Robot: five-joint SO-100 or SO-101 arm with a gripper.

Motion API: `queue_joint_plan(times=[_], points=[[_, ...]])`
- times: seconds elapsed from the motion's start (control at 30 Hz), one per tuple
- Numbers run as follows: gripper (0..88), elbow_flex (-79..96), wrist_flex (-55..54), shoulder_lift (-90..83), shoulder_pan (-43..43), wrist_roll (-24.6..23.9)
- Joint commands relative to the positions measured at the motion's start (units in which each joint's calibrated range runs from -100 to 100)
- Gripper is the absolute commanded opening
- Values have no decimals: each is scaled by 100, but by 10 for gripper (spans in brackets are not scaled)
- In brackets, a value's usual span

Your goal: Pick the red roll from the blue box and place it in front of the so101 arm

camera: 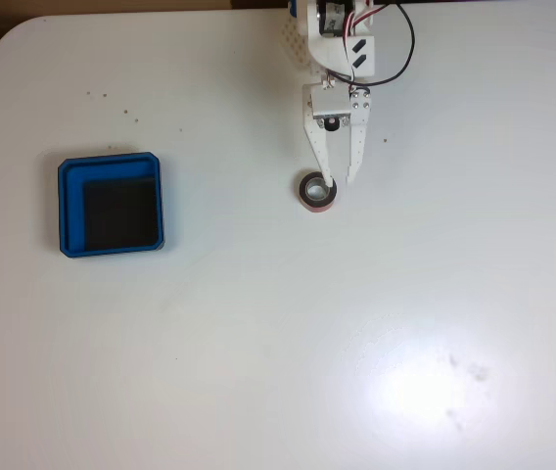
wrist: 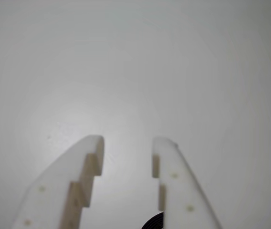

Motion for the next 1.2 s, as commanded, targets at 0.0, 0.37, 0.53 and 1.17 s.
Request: queue_joint_plan(times=[0.0,0.37,0.53,1.17], points=[[94,205,-162,-444,-11,36],[94,888,-162,-778,-11,36],[94,888,-154,-1138,-11,44],[95,906,-154,-1272,-11,1420]])
